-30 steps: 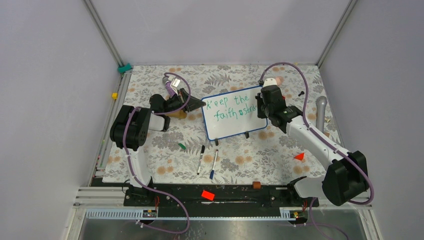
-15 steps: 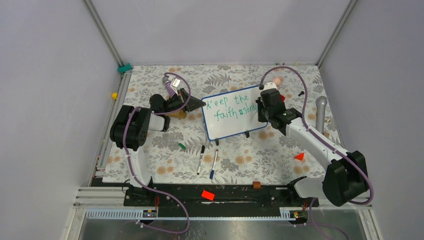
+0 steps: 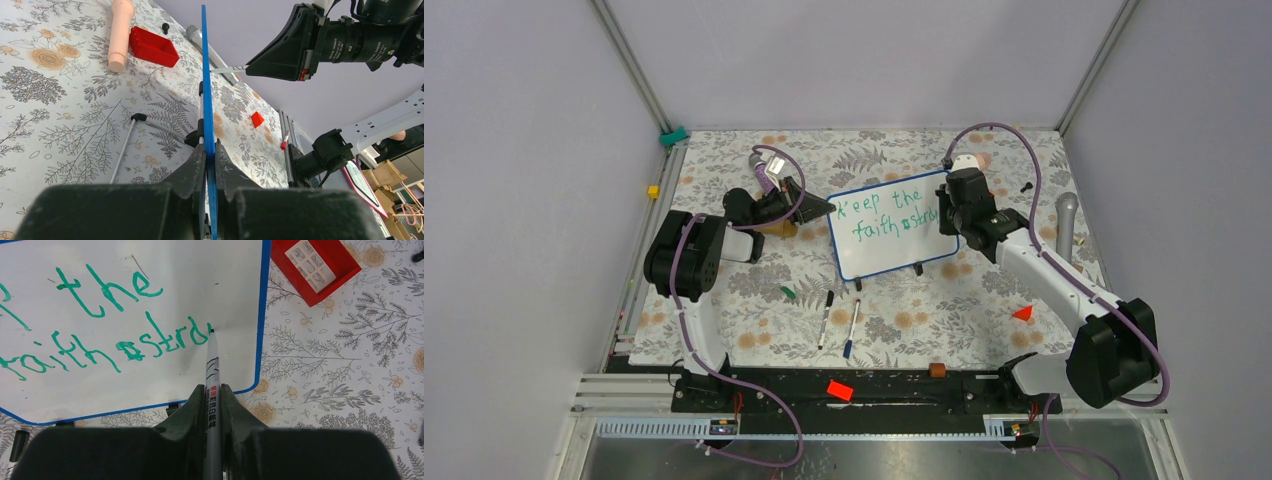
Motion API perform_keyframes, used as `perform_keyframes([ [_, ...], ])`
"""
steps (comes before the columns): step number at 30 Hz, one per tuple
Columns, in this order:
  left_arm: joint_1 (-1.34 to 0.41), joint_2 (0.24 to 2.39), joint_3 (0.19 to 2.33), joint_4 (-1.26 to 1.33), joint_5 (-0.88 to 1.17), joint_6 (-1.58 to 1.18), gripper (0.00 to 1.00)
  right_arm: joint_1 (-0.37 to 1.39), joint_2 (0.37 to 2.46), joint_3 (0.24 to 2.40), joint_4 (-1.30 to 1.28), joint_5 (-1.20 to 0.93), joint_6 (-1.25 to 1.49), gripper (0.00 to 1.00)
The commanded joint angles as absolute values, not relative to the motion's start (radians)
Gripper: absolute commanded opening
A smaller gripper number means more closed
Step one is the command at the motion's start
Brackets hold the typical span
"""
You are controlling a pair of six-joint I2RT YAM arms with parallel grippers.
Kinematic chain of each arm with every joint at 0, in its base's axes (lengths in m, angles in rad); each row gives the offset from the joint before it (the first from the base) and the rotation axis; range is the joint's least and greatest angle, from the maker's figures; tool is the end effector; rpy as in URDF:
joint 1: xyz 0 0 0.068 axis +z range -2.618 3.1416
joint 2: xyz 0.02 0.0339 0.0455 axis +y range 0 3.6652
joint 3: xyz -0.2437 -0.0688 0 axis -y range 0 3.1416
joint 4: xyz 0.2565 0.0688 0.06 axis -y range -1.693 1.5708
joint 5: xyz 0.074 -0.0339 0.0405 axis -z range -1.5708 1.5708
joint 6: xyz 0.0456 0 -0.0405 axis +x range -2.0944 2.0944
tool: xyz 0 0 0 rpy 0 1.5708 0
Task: Write a sentence on the whiteboard
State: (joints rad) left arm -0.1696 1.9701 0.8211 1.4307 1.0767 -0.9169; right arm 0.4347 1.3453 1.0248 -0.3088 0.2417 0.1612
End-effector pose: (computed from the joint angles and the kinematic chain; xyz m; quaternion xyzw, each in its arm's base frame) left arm 0.3543 -0.1014 0.1552 0.1933 0.6299 -0.6185 0.4283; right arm 0.2980 0.1263 0.2576 -0.0664 0.8839 0.0295 0.4619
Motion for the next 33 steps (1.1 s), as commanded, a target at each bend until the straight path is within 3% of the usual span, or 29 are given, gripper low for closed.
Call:
perform_keyframes([
  [1,-0.182,1.949,0.821,1.475,1.152,-0.864,0.00,0.417,1.354,1.067,-0.281,0.251,0.152,0.00],
  [19,-0.182,1.951,0.821,1.476,1.152,-0.864,0.00,0.407,1.316,0.969,-0.281,0.212,0.177,0.00],
  [33,-0.182,1.948,0.821,1.476,1.151,-0.864,0.00,0.405,1.248,1.009,-0.319,0.222,0.164,0.00],
])
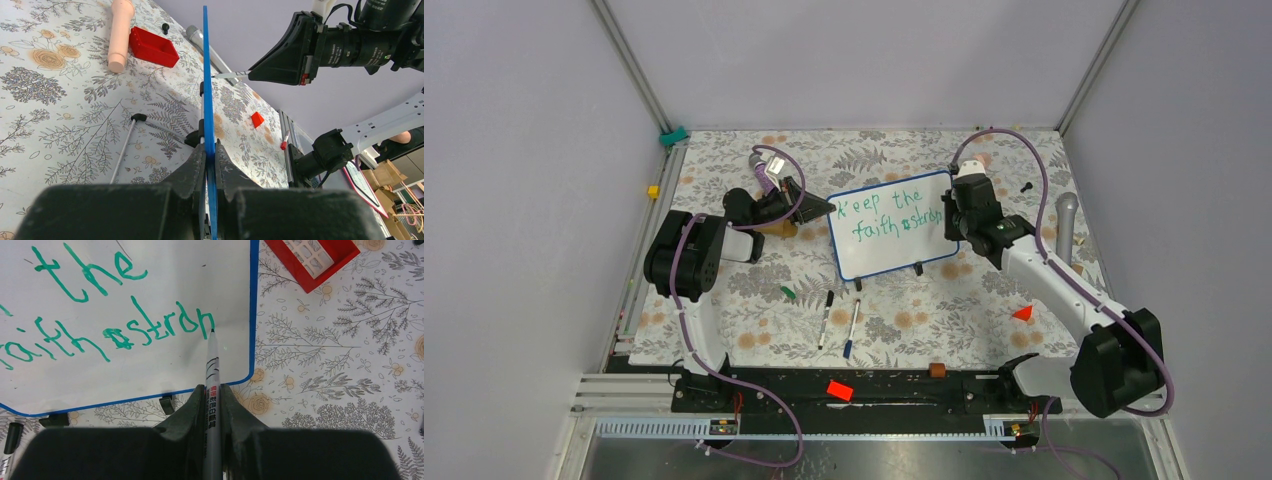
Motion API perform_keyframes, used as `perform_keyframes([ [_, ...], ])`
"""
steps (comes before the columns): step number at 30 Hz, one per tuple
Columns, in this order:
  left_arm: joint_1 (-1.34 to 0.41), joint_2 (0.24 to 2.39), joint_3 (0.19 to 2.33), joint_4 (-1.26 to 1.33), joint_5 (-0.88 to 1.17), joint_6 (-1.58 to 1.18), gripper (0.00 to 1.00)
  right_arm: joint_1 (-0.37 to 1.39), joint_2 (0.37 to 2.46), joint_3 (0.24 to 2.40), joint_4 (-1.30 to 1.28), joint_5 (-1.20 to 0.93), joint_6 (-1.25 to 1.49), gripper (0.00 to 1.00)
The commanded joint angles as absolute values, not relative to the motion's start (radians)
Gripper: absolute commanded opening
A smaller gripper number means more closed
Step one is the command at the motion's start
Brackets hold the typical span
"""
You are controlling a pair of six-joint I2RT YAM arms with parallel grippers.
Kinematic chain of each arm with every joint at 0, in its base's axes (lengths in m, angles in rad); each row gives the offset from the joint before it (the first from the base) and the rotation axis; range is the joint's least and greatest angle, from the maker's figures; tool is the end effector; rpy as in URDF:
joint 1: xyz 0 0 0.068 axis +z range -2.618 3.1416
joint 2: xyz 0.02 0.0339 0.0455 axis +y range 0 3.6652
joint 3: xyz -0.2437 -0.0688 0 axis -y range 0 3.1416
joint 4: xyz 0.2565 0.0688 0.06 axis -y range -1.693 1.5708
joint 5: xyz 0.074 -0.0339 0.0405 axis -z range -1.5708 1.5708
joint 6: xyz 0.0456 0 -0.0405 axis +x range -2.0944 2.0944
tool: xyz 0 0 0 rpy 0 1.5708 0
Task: Write a sentence on the whiteboard
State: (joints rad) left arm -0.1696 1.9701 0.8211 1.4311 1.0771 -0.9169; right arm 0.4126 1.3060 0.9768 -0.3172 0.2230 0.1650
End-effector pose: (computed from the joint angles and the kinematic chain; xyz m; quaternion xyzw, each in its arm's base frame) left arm 0.3543 -0.1014 0.1552 0.1935 0.6298 -0.6185 0.4283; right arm 0.2907 0.1162 0.2512 -0.0606 0.8888 0.0307 0.4532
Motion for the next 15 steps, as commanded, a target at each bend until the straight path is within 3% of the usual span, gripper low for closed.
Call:
perform_keyframes([
  [1,-0.183,1.950,0.821,1.475,1.152,-0.864,0.00,0.404,1.242,1.009,-0.318,0.224,0.163,0.00],
  [15,-0.182,1.949,0.821,1.476,1.153,-0.864,0.00,0.382,1.284,1.043,-0.317,0.242,0.157,0.00],
])
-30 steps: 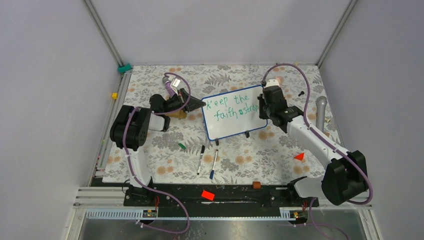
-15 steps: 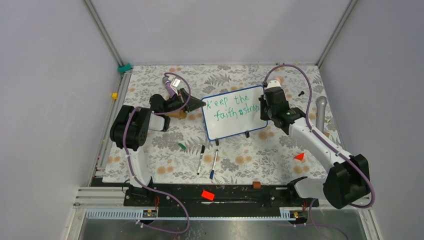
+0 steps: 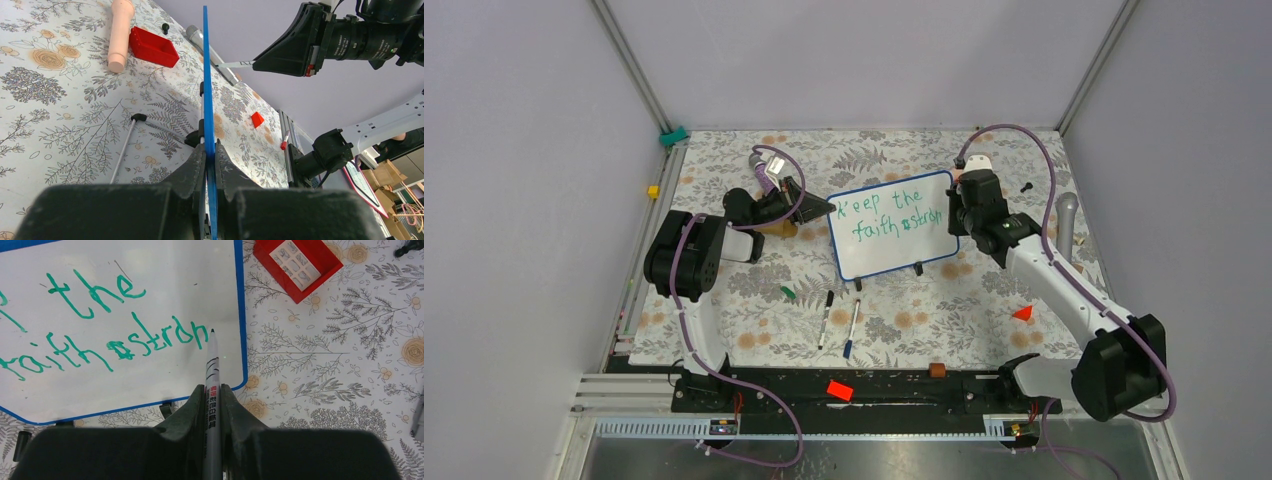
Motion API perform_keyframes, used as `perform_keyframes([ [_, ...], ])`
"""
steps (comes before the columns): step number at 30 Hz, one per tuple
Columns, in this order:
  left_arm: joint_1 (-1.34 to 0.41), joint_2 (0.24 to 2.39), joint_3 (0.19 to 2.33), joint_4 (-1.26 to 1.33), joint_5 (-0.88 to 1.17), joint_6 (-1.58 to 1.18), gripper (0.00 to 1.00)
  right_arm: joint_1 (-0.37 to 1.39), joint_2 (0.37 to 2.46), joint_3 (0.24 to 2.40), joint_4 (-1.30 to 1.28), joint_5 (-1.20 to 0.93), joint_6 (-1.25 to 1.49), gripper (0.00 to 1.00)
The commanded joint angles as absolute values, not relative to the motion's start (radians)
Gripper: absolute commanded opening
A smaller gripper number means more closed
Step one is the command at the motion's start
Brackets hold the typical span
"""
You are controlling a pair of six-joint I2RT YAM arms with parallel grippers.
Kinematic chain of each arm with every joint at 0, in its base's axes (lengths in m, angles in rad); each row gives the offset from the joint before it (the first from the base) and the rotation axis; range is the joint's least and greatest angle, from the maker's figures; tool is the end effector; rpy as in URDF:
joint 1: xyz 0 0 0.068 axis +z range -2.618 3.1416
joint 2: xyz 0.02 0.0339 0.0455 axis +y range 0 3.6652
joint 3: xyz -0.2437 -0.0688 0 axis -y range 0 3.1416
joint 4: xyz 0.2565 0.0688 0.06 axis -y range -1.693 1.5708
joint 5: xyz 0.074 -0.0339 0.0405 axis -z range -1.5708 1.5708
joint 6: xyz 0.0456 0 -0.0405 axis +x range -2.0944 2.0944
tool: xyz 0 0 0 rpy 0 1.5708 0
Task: Write a sentence on the whiteboard
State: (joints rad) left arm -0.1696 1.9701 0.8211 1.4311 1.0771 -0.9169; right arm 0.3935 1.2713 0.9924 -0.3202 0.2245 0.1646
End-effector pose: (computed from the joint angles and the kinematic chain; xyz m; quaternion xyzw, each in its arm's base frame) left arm 0.3543 -0.1014 0.1552 0.1935 0.6298 -0.6185 0.4283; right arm 0.2893 0.1091 0.2666 -0.0484 0.8789 0.0326 0.4734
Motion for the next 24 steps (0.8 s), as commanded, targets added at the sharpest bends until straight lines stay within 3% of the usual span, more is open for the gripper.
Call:
perform_keyframes([
  [1,-0.181,1.950,0.821,1.476,1.153,-0.864,0.00,0.381,1.287,1.042,-0.313,0.244,0.157,0.00],
  [24,-0.182,1.952,0.822,1.475,1.153,-0.865,0.00,0.362,1.328,1.040,-0.264,0.181,0.162,0.00],
])
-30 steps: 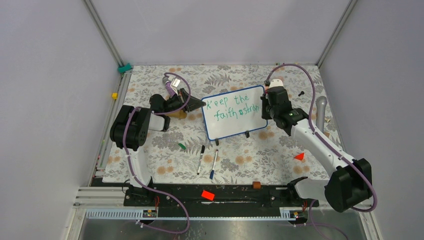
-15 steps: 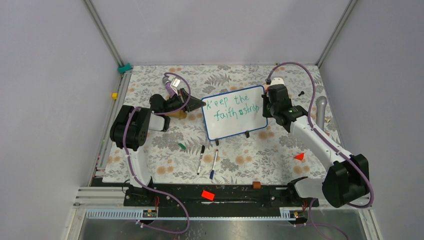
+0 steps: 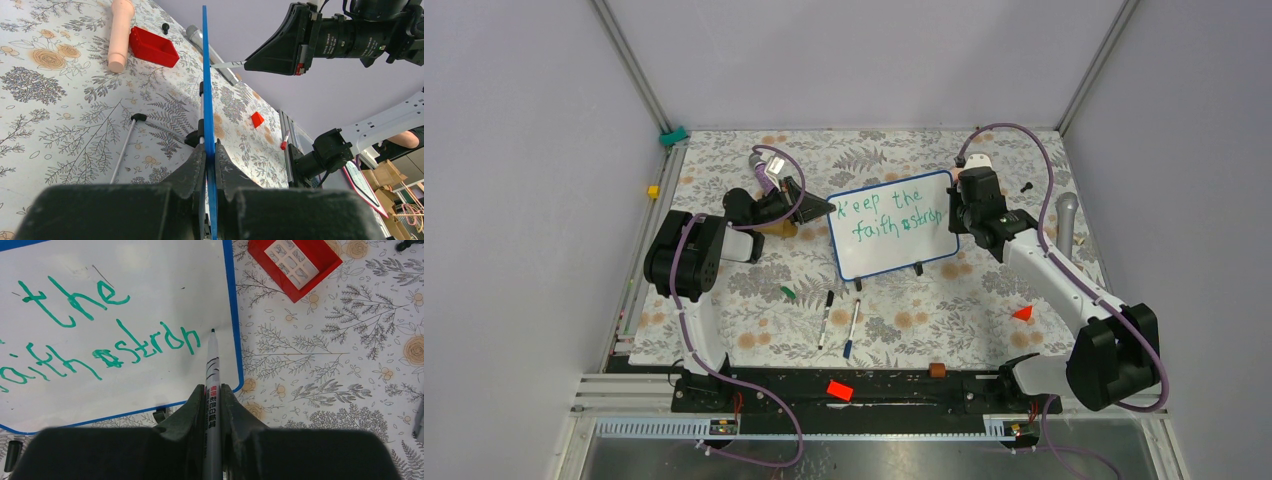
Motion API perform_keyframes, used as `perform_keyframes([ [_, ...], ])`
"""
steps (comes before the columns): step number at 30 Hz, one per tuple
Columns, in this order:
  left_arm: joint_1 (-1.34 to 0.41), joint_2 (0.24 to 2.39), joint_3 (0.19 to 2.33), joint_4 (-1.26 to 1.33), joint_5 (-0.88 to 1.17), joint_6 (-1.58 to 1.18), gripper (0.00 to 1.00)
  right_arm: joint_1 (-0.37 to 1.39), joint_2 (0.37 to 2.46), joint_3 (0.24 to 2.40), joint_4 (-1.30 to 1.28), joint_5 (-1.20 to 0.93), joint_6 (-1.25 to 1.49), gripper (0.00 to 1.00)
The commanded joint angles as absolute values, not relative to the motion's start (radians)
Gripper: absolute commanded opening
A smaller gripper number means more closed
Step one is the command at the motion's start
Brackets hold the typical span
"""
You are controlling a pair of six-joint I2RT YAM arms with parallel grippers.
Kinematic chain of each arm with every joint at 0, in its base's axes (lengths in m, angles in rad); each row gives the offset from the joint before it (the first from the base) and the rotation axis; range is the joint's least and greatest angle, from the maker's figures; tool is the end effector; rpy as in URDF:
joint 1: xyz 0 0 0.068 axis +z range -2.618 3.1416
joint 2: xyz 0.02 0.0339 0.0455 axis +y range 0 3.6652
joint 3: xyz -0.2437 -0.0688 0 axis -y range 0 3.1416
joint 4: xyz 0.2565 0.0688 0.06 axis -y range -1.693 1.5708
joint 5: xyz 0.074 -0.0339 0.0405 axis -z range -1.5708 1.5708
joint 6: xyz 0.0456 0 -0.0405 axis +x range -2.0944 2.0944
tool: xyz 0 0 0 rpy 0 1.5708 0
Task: Write a sentence on the whiteboard
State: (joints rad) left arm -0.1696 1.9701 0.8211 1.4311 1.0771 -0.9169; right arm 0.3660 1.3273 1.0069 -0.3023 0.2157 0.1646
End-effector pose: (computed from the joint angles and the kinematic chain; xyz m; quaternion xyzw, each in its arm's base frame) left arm 0.3543 -0.1014 0.1552 0.1935 0.6298 -0.6185 0.4283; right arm 0.3022 0.1054 0.2570 -0.0400 0.8850 0.0266 0.4631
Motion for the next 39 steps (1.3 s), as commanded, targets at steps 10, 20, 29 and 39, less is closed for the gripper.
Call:
perform_keyframes([
  [10,-0.182,1.951,0.821,1.476,1.153,-0.865,0.00,0.361,1.312,1.000,-0.274,0.140,0.170,0.00],
  [20,-0.182,1.950,0.821,1.475,1.153,-0.865,0.00,0.360,1.317,0.986,-0.307,0.159,0.170,0.00],
  [29,-0.183,1.951,0.821,1.476,1.152,-0.865,0.00,0.360,1.329,1.006,-0.314,0.237,0.171,0.00],
  [39,-0.182,1.951,0.822,1.476,1.152,-0.865,0.00,0.355,1.346,1.060,-0.305,0.239,0.168,0.00],
])
